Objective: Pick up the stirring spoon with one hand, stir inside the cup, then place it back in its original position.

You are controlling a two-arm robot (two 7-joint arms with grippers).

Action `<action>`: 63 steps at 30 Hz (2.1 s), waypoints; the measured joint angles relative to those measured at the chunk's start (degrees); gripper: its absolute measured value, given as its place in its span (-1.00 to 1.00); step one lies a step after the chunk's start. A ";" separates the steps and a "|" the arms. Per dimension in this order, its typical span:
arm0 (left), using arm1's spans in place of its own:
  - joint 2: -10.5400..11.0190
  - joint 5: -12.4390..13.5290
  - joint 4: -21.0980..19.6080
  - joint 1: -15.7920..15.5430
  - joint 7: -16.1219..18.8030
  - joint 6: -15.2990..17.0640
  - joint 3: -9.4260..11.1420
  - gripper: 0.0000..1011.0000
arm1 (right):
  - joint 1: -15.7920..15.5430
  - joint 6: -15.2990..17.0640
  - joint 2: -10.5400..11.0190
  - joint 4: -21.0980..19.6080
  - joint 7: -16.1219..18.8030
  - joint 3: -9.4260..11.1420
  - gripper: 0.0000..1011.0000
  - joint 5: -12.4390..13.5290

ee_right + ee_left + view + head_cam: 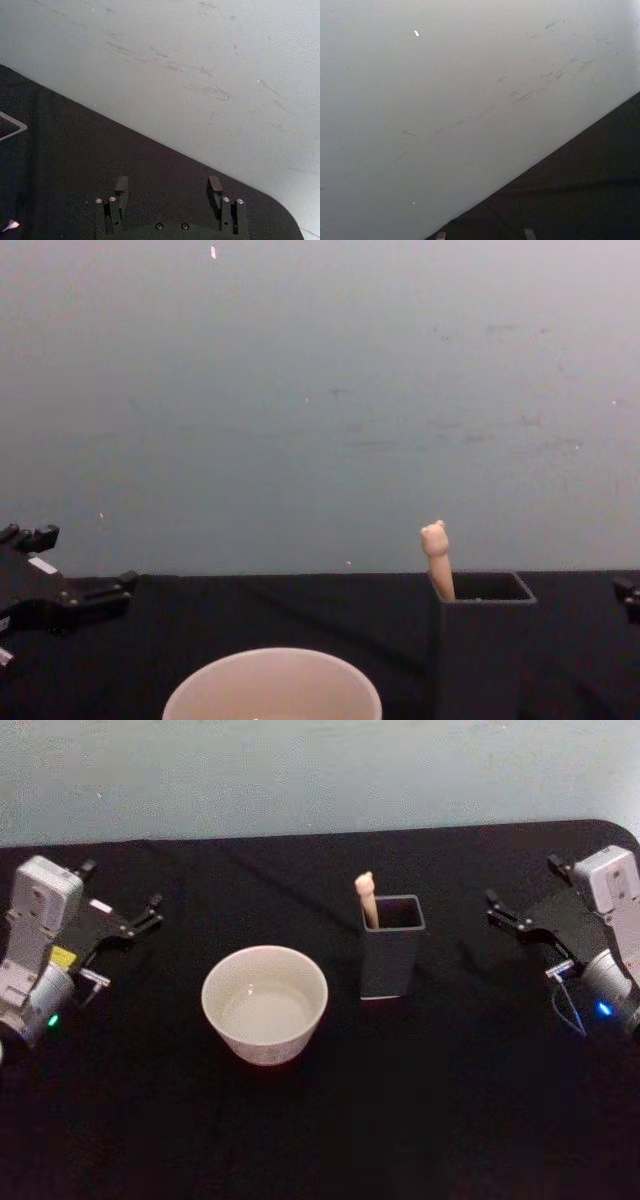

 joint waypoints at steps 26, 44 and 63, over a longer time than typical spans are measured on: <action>0.00 0.00 0.00 0.00 0.00 0.00 0.00 0.98 | -3.09 5.89 0.68 -10.91 8.17 4.51 0.98 7.04; 0.00 0.00 0.00 0.00 0.00 0.00 0.00 0.98 | -0.98 17.62 2.28 -17.26 22.65 4.32 0.98 13.53; 0.00 0.00 0.00 0.00 0.00 0.00 0.00 0.98 | 6.16 25.89 0.61 -13.35 29.03 -0.45 0.98 13.32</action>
